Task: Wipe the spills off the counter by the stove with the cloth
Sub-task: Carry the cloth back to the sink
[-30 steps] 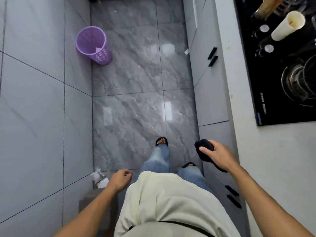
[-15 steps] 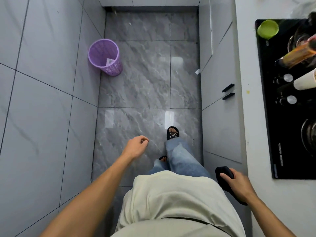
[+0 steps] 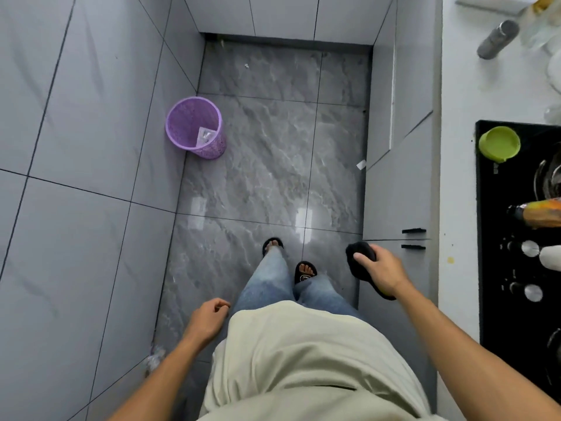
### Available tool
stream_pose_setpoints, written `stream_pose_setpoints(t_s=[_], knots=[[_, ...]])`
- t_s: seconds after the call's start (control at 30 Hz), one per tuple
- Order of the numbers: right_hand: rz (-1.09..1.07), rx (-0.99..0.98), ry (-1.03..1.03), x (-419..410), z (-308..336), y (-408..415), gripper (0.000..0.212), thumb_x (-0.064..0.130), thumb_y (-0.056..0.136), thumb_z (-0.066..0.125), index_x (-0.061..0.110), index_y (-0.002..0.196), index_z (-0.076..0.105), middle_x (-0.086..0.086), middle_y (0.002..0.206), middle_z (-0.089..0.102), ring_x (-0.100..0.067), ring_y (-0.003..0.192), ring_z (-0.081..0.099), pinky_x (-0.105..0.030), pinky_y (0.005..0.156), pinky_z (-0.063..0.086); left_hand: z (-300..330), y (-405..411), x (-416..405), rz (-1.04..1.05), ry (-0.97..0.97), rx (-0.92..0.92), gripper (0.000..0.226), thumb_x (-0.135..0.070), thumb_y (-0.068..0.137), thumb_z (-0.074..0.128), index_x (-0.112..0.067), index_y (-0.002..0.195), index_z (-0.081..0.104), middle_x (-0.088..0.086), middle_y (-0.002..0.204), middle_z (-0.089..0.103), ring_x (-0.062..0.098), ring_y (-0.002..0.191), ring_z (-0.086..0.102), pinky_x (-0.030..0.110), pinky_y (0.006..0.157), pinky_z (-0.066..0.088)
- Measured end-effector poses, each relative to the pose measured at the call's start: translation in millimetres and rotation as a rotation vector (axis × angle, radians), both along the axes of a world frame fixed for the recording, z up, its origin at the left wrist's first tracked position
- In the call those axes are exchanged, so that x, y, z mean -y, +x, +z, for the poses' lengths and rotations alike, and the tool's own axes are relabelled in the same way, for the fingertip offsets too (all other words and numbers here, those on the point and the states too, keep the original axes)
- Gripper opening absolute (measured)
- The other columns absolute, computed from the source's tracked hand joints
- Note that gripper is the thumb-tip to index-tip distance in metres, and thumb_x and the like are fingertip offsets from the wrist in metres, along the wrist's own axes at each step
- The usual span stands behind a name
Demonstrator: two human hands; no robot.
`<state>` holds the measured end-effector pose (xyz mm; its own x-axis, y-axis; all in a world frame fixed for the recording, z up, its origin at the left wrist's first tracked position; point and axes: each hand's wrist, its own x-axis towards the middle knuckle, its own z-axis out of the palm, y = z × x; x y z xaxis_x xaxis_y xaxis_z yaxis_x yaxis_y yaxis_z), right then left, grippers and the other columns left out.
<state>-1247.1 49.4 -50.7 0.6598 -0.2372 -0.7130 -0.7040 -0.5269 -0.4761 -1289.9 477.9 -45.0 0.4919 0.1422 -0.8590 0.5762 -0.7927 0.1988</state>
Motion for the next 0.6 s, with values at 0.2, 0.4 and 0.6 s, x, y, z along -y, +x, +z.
stream_pose_setpoints(t_s=[0.2, 0.4, 0.6], knots=[[0.034, 0.100, 0.009, -16, 6, 124, 0.018, 0.039, 0.097, 0.070, 0.028, 0.111, 0.073, 0.005, 0.095, 0.075, -0.019, 0.092, 0.066, -0.026, 0.071, 0.046, -6, 56, -27, 0.018, 0.017, -0.116, 0.018, -0.026, 0.106, 0.059, -0.028, 0.095, 0.073, 0.002, 0.110, 0.080, 0.024, 0.105, 0.072, 0.032, 0.088, 0.052], [-0.012, -0.015, -0.006, -20, 7, 181, 0.016, 0.036, 0.099, 0.070, 0.026, 0.111, 0.073, -0.001, 0.100, 0.076, -0.025, 0.096, 0.069, -0.033, 0.079, 0.051, -5, 179, -26, 0.066, -0.003, -0.062, 0.021, -0.020, 0.104, 0.057, -0.025, 0.098, 0.077, -0.002, 0.104, 0.079, 0.021, 0.100, 0.071, 0.031, 0.080, 0.052], [-0.112, -0.113, -0.045, -6, 10, 193, 0.019, 0.032, 0.100, 0.070, 0.019, 0.114, 0.074, -0.001, 0.100, 0.077, -0.025, 0.094, 0.069, -0.035, 0.077, 0.049, -5, 345, 16, 0.039, -0.121, 0.054, 0.023, -0.017, 0.102, 0.056, -0.023, 0.106, 0.078, 0.006, 0.105, 0.081, 0.029, 0.104, 0.076, 0.045, 0.101, 0.059]])
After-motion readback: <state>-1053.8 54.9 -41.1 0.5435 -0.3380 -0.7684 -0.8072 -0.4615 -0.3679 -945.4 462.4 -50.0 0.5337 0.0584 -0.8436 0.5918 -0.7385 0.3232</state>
